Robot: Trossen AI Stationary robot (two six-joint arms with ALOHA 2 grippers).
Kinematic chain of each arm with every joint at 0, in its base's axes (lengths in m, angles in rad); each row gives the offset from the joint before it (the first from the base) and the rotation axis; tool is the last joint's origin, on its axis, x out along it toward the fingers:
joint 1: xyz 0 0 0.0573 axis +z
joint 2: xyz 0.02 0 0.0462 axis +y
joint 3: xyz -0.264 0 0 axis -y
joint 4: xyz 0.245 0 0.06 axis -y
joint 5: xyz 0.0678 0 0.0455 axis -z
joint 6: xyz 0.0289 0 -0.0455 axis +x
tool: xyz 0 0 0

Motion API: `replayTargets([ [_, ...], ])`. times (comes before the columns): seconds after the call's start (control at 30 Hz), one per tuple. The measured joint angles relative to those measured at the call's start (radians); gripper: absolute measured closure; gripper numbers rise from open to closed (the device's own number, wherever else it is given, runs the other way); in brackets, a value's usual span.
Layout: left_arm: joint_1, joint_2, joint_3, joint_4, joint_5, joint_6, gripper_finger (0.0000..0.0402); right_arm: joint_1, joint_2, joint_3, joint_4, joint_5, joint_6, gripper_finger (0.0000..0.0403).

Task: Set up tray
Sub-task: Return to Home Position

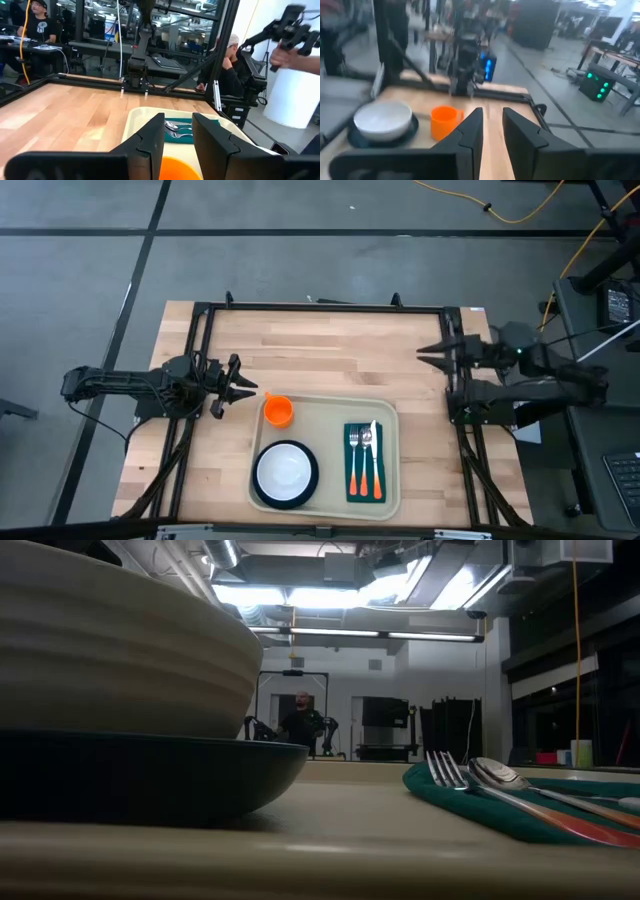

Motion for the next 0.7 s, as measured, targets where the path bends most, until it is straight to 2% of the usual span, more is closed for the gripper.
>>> replayTargets([
  [0.23, 0.000, 0.000, 0.000, 0.000, -0.001, 0.000, 0.0309, -0.019, -0.363, -0.374, 0.256, -0.003, 0.178, 0.0323],
  [0.4, 0.000, 0.000, 0.000, -0.001, -0.001, 0.000, 0.0306, -0.019, -0.538, -0.605, 0.397, 0.100, 0.202, 0.0323],
  [0.57, 0.000, 0.002, 0.000, -0.001, -0.001, 0.000, 0.0310, -0.019, -0.515, -0.836, 0.727, 0.126, 0.226, 0.0323],
  [0.7, 0.000, 0.003, 0.000, -0.008, -0.001, 0.000, 0.0309, -0.017, -0.483, -0.838, 0.594, 0.121, 0.285, 0.0323],
])
